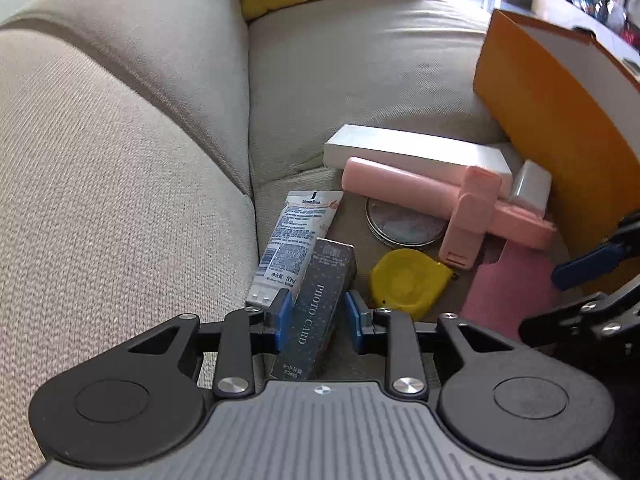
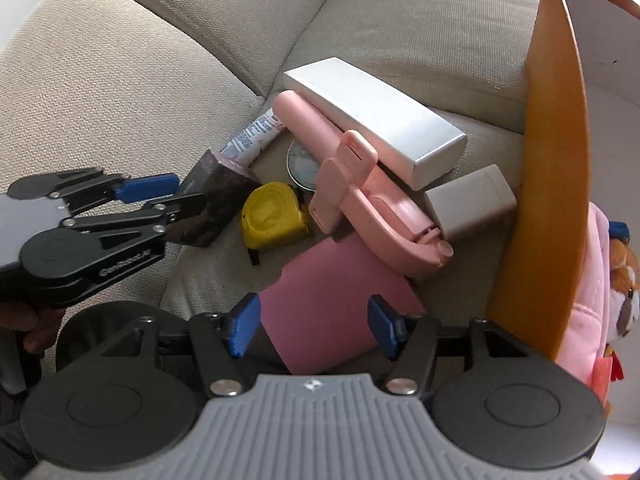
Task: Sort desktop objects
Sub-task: 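Grasp the dark PHOTO CARD box with the left gripper and lift it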
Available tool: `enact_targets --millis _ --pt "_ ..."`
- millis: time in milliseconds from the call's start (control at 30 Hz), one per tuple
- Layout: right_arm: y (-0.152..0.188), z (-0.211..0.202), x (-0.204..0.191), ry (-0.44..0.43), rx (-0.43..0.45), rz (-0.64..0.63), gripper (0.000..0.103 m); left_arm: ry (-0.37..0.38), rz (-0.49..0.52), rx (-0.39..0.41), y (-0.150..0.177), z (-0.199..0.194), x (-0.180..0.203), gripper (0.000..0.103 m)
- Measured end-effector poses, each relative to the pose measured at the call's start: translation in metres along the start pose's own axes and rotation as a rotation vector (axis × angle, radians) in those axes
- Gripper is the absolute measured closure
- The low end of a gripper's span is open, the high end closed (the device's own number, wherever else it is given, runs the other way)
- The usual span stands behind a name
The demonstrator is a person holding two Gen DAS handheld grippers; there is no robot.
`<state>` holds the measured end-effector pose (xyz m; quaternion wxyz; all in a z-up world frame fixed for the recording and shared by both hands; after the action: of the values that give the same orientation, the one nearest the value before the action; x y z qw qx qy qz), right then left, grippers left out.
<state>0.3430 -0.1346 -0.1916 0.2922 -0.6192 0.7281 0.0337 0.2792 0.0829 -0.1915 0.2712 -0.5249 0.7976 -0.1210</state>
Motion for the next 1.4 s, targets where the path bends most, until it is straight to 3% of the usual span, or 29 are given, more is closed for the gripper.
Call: enact_targets --millis 200,333,433,500,667,767,933,1000,1100,1233,1400 --pt "-0.001 -0.002 0.003 0.018 0.014 0.004 0.041 0.077 -0.028 -0.045 -0.002 -0.006 -0.009 0.07" --pt "0.0 0.005 0.005 0.03 0.01 0.031 0.041 -0.01 0.089 -0.065 0.0 -0.005 -0.001 0.068" --pt "0.0 0.008 0.005 0.037 0.007 0.03 0.041 -0.003 0.125 -0.081 -0.002 0.0 0.005 0.046" --pt "0.0 0.008 0.007 0.044 0.009 0.033 0.041 -0.021 0.147 -0.096 0.0 0.004 0.001 0.046" --pt "0.001 0.013 0.008 0.051 0.001 0.036 0.041 0.007 0.159 -0.146 -0.004 0.011 -0.012 0.051" --pt "0.001 0.012 0.009 0.045 0.004 0.039 0.041 0.044 0.16 -0.148 -0.004 0.001 -0.015 0.064" --pt "-0.005 0.013 0.004 0.015 0.029 0.039 0.045 0.069 0.172 -0.158 0.008 -0.01 -0.012 0.074" --pt "-0.013 0.008 -0.006 -0.015 0.061 0.001 0.052 0.083 0.173 -0.153 0.015 -0.012 -0.008 0.074" --pt "-0.031 0.004 -0.022 -0.054 0.112 -0.064 0.053 0.037 0.167 -0.134 0.017 -0.009 -0.009 0.074" --pt "-0.039 0.01 -0.025 -0.046 0.111 -0.068 0.054 0.016 0.169 -0.11 0.015 -0.004 -0.004 0.074" --pt "-0.026 0.011 -0.014 -0.012 0.079 -0.023 0.051 0.0 0.127 -0.104 0.013 -0.002 -0.006 0.075"
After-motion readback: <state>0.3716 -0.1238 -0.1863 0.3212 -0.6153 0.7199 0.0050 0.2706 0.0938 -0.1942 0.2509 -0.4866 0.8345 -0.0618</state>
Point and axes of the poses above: each gripper's, at about its wrist camera, not at the fingertips, and z roughly the way its jaws point, x to its right, y to its underside, the point moved 10 cm from there along z, roughly the way its jaws point, and after that the axes turned 12 degrees about -y, right-handed, at the moved point
